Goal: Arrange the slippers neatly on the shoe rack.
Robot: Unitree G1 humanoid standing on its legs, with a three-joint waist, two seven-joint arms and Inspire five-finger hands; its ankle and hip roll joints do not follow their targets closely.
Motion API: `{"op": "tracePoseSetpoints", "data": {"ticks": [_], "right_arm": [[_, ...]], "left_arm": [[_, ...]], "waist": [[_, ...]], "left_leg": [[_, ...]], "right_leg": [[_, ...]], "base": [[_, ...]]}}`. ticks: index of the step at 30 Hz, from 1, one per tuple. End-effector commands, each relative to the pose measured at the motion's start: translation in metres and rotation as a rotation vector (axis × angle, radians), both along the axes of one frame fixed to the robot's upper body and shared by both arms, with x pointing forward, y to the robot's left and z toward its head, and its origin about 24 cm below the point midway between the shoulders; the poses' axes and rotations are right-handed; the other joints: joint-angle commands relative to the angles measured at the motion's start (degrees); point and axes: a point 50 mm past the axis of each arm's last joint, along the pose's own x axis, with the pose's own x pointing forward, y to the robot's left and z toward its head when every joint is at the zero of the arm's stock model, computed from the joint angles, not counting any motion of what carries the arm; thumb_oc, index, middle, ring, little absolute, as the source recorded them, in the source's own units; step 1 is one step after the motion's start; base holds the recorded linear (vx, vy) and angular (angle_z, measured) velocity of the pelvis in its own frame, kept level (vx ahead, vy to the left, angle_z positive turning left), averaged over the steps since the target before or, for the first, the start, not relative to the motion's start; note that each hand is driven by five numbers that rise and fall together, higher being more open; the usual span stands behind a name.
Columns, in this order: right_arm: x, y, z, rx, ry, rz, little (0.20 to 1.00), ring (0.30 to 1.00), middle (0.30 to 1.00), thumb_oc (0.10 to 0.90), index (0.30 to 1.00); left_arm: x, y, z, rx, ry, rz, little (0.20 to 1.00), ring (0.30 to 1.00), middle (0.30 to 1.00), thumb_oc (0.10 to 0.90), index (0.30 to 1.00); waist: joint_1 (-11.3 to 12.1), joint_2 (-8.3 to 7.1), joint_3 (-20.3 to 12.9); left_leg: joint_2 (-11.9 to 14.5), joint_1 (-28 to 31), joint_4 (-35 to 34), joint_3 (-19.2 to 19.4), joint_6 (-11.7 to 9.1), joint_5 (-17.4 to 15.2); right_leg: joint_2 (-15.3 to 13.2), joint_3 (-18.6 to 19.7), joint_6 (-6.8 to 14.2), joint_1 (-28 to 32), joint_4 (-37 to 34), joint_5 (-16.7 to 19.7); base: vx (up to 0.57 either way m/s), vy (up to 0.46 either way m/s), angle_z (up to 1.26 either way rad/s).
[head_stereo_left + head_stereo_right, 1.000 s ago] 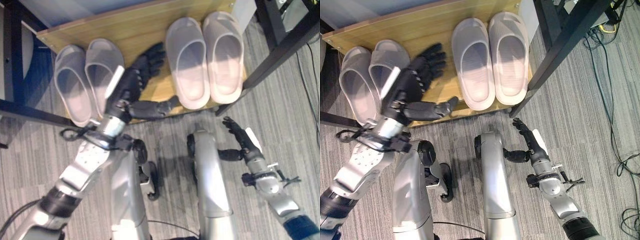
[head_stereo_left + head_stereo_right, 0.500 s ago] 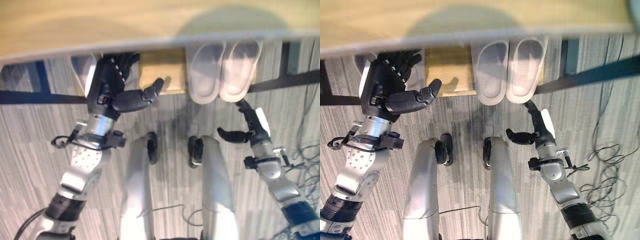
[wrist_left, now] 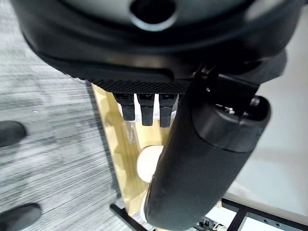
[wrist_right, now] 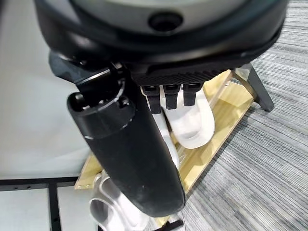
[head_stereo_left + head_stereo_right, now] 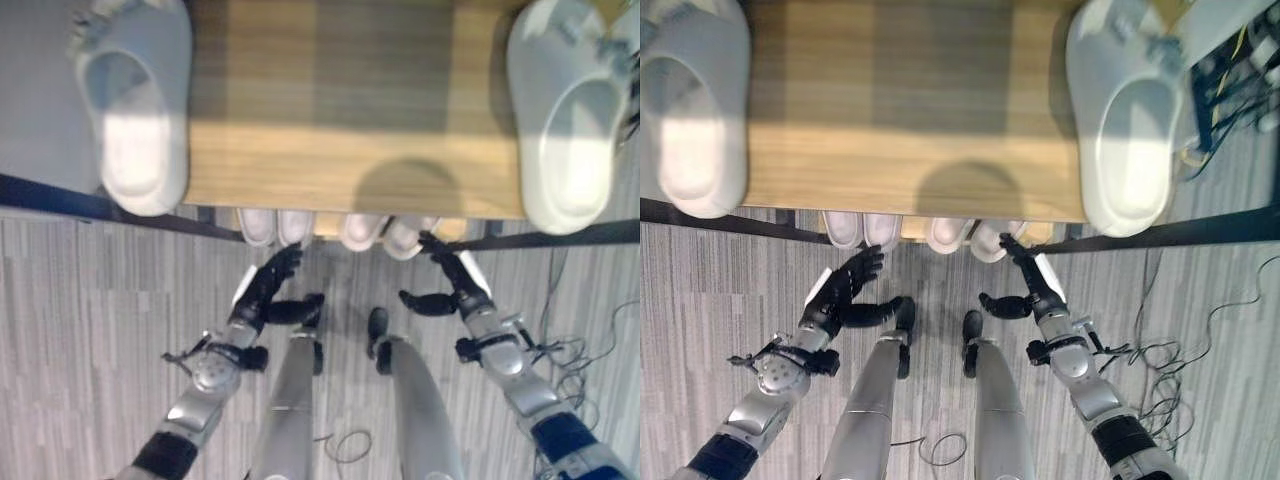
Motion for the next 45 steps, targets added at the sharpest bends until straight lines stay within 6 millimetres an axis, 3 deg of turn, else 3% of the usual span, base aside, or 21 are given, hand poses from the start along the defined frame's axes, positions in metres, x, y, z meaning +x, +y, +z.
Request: {"op": "tracePoseSetpoints", "data": {"ticks": [1,6,15,26,36,42,45], "right_arm": [[-0.010,-0.009,-0.003,-0.046,-0.004,0.020,0.900,0.900,0.900,0.800,0.900],[-0.020,-0.008,-0.020,-0.046,0.074,0.038,0.900,0.900,0.900,0.800,0.900],[-0.034,-0.008,-0.055,-0.071,0.226,0.027,0.900,0.900,0.900,0.800,0.900],[-0.058,-0.011,-0.092,-0.081,0.402,-0.029,0.900,0.900,0.900,0.800,0.900],[-0.087,-0.003,-0.119,-0.075,0.558,0.009,0.900,0.900,0.900,0.800,0.900],[-0.087,0.024,-0.115,-0.047,0.550,0.157,0.900,0.900,0.900,0.800,0.900],[-0.078,0.045,-0.099,-0.024,0.477,0.263,0.900,0.900,0.900,0.800,0.900]], "left_arm": [[0.002,-0.011,0.011,0.000,-0.097,-0.051,0.900,0.900,0.900,0.800,0.900],[0.000,-0.013,0.009,0.024,-0.105,-0.061,0.900,0.900,0.900,0.800,0.900],[0.002,-0.031,0.002,0.029,-0.088,-0.100,0.900,0.900,0.900,0.800,0.900],[-0.002,-0.040,-0.021,0.073,0.003,-0.103,0.900,0.900,0.900,0.800,0.900],[-0.036,-0.027,-0.077,0.128,0.261,-0.075,0.900,0.900,0.900,0.800,0.900],[-0.065,-0.017,-0.113,0.187,0.443,-0.045,0.900,0.900,0.900,0.800,0.900],[-0.084,-0.009,-0.135,0.220,0.566,0.002,0.900,0.900,0.900,0.800,0.900]], "waist": [[-1.02,1.88,-5.66],[-0.57,2.27,-7.48],[-0.42,2.35,-10.22],[-0.70,0.80,-13.07],[-0.48,-0.04,-17.22],[0.44,-0.08,-19.16],[1.13,-0.09,-19.96]], "left_leg": [[0.32,7.36,-7.47,-0.96,0.68,-0.74],[0.83,13.19,-13.31,-0.86,0.39,1.19],[1.55,18.19,-20.33,-0.20,0.42,3.69],[1.58,26.26,-28.39,1.08,-0.07,5.15],[0.42,34.42,-28.97,1.81,-0.31,4.06],[0.25,38.07,-28.97,1.79,-0.54,3.30],[0.26,39.97,-28.97,1.69,-0.72,2.92]], "right_leg": [[-0.36,-1.78,3.52,6.85,-10.20,4.67],[0.03,-1.58,3.85,11.58,-14.36,5.59],[1.13,-0.68,4.52,15.84,-20.50,7.79],[1.81,0.38,5.44,24.37,-30.09,11.27],[2.01,0.35,5.99,35.32,-37.10,13.62],[1.92,0.14,6.02,39.24,-37.91,12.62],[1.91,0.01,5.89,41.34,-38.08,11.84]], "base": [[0.09,-0.026,0.15],[0.07,-0.016,0.00],[0.06,-0.008,-0.02],[0.08,-0.005,-0.06],[0.13,0.017,-0.04],[0.07,0.019,-0.06],[0.07,0.018,0.03]]}}
